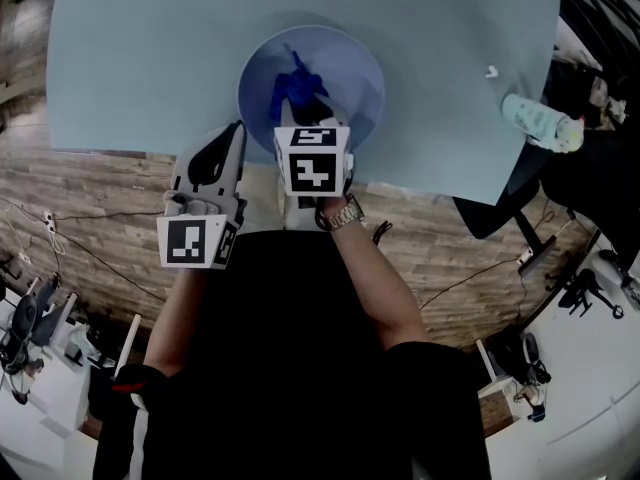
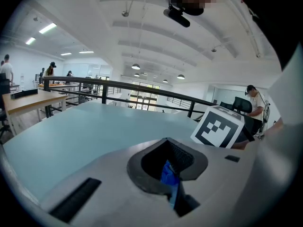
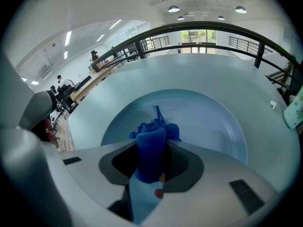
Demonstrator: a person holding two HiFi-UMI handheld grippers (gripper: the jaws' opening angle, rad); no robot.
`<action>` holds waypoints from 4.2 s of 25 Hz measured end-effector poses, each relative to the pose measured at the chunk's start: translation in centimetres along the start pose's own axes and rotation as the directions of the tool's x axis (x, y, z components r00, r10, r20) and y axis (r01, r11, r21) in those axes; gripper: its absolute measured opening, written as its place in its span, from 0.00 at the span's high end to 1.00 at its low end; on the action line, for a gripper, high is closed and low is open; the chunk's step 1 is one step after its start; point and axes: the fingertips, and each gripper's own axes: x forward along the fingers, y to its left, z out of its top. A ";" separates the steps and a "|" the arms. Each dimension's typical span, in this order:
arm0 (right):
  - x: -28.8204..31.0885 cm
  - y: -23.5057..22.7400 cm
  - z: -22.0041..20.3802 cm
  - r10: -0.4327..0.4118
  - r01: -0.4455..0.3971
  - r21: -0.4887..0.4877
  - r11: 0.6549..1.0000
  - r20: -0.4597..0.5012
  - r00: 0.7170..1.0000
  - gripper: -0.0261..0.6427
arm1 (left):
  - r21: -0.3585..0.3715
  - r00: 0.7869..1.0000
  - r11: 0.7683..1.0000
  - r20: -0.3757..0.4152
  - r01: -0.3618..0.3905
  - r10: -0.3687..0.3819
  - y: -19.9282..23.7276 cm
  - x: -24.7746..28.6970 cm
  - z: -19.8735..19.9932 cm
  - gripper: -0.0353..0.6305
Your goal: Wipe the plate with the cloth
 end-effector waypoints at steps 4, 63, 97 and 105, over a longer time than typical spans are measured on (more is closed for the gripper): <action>-0.4 -0.9 -0.3 -0.009 0.009 0.014 1.000 0.001 1.000 0.78 | 0.007 1.000 1.000 -0.001 0.006 -0.006 -0.5 -0.1 0.0 0.95; -4.7 0.4 -1.2 -0.061 0.056 0.130 0.990 0.035 0.998 0.78 | 0.075 0.991 0.988 -0.017 0.136 -0.135 -2.2 -2.3 1.0 0.95; -0.3 3.6 -1.9 -0.030 0.035 0.131 0.991 -0.037 0.999 0.78 | 0.059 0.993 0.992 -0.049 0.108 -0.105 2.1 -2.4 0.5 0.95; -1.0 1.4 -2.5 -0.042 0.047 0.139 0.989 -0.042 0.998 0.78 | 0.058 0.992 0.991 -0.051 0.121 -0.118 0.1 -1.6 0.1 0.95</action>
